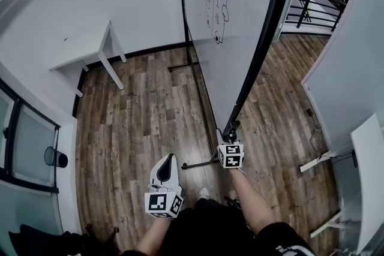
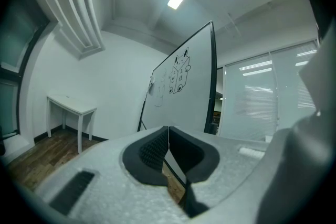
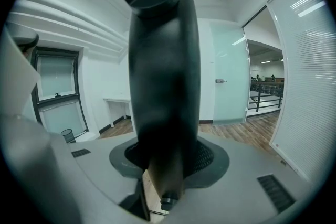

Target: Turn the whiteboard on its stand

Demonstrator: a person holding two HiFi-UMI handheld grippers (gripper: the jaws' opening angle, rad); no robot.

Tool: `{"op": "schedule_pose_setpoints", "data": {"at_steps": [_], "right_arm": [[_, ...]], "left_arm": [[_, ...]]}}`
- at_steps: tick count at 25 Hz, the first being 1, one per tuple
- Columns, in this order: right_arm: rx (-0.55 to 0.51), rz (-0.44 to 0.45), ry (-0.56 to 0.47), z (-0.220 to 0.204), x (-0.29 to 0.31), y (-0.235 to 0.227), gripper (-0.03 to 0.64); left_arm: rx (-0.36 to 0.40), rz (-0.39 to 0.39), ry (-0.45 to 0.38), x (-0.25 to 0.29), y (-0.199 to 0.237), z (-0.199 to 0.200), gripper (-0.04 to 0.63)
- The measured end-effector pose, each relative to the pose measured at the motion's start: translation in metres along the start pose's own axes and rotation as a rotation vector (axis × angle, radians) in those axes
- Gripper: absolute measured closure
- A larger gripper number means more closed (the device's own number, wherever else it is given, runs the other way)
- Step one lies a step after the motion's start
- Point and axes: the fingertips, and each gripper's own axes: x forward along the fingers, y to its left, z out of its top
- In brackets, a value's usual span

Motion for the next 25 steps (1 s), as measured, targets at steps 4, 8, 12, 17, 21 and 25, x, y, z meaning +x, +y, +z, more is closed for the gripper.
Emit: {"op": "schedule_pose_setpoints", "data": {"at_steps": [4, 8, 12, 17, 21, 25], "right_arm": [[0.004, -0.003, -0.004, -0.02, -0.029, 0.004, 0.454], [0.01, -0.007, -0.015, -0.04, -0.061, 0.017, 0.454], [0.008, -0.006, -0.03, -0.08, -0.095, 0.025, 0.454], [0.009, -0.009, -0.017, -0.077, -0.118, 0.035, 0.454], [0.01, -0.01, -0.004, -0.076, -0.136, 0.042, 0.454], [0.001, -0.008, 0.019, -0.081, -0.153, 0.049, 0.454]], "left_arm": [[0.006, -0.023, -0.012, -0.028, -0.013, -0.009, 0.577], [0.006, -0.037, -0.017, -0.069, -0.019, -0.02, 0.577], [0.006, -0.038, -0.025, -0.121, -0.032, -0.054, 0.577], [0.005, -0.046, -0.018, -0.154, -0.042, -0.045, 0.577], [-0.004, -0.048, -0.009, -0.179, -0.049, -0.037, 0.577], [-0.005, -0.048, -0.004, -0.196, -0.054, -0.033, 0.577]]}}
